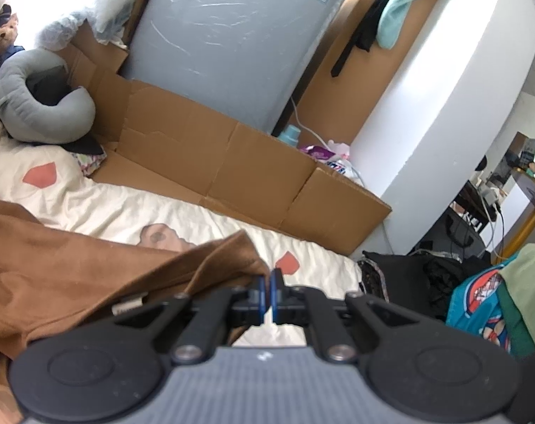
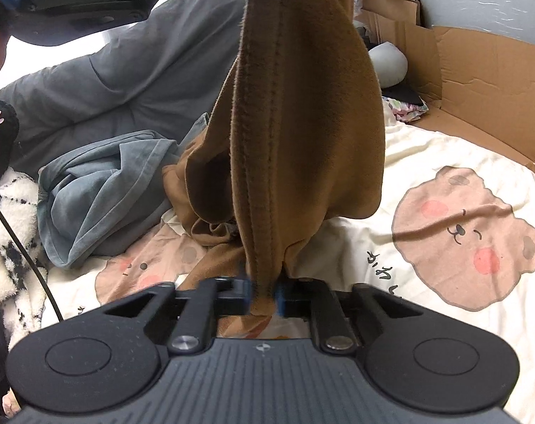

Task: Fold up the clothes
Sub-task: 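Carry the brown shirt with the right tool toward the open sheet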

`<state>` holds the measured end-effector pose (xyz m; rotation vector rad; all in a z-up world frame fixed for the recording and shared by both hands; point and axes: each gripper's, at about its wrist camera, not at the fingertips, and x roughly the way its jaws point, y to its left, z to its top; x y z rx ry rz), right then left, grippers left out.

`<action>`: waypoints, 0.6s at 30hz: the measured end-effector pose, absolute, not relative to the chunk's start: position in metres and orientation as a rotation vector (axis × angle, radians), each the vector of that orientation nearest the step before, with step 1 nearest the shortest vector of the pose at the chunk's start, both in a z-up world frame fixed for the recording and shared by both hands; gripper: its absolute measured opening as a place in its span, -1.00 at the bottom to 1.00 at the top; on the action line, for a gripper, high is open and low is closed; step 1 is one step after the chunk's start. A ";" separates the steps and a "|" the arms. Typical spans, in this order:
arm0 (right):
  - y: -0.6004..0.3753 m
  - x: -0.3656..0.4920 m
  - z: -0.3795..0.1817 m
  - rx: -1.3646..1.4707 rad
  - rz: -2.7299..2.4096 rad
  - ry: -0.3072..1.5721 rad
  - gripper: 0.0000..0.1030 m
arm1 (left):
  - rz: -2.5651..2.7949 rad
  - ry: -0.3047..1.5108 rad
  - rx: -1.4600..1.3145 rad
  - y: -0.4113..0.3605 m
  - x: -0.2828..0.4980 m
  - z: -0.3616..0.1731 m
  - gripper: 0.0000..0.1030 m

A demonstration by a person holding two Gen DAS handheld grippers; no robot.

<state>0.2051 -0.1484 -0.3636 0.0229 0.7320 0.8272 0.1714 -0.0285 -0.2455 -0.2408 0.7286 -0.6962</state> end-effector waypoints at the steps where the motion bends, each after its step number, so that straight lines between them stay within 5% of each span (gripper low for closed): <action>1: -0.150 0.204 -0.363 0.020 0.825 0.731 -0.84 | -0.696 0.729 -0.242 -0.029 0.172 -0.246 -0.95; 18: -0.236 0.175 -0.362 0.175 0.760 0.872 -0.92 | -0.715 0.842 -0.206 -0.047 0.179 -0.266 -0.94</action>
